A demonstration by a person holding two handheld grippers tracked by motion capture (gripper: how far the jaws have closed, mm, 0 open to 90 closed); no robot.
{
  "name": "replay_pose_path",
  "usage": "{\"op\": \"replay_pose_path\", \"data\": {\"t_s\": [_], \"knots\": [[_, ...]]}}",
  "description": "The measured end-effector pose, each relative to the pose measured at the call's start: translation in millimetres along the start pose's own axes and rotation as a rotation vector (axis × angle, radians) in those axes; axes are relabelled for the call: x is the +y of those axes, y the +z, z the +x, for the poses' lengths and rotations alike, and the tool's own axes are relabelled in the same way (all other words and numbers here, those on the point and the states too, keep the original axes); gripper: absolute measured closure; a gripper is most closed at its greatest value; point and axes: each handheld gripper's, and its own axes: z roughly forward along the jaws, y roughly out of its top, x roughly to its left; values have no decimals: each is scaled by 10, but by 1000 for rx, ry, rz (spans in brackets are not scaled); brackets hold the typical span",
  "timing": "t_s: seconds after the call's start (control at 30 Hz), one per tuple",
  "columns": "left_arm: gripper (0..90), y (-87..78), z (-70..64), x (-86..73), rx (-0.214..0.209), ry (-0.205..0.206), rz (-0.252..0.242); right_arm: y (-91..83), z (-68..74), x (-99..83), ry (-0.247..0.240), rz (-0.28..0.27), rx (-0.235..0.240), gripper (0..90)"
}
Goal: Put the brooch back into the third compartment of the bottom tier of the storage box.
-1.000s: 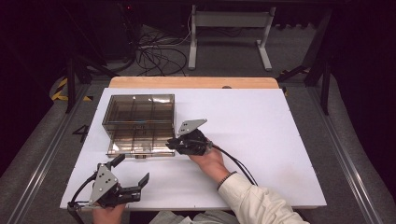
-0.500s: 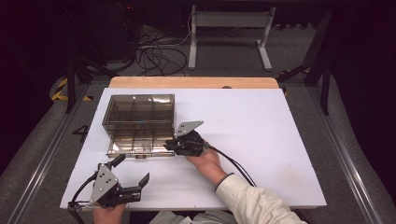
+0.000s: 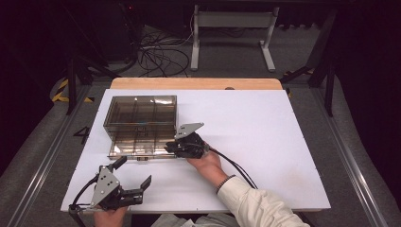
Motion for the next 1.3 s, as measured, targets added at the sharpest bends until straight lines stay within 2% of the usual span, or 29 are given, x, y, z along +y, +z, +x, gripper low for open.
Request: {"op": "replay_pose_path", "data": {"t_s": [0.33, 0.4, 0.47, 0.57, 0.67, 0.83, 1.03, 1.3], "knots": [[28, 2, 1, 2, -1, -1, -2, 16, -6, 4, -4, 3, -6, 770], [28, 1, 2, 2, -1, -1, -3, 13, -2, 11, -17, -9, -14, 694], [28, 0, 4, 1, -1, -2, -3, -6, 1, 27, -34, -15, -26, 672], [28, -1, 7, 1, 1, -2, -4, -78, -8, 66, -18, -32, -20, 599], [28, -1, 6, 1, 0, -2, -3, -175, -16, 119, 4, -49, -23, 468], [28, -4, 7, 2, 2, -4, -3, -350, 11, 220, 2, -94, -26, 318], [28, 2, 1, 5, 0, -2, -5, -477, 63, 267, -21, -103, -47, 251], [28, 3, 3, 3, 1, -4, -4, -535, 105, 294, -47, -114, -59, 232]]}}
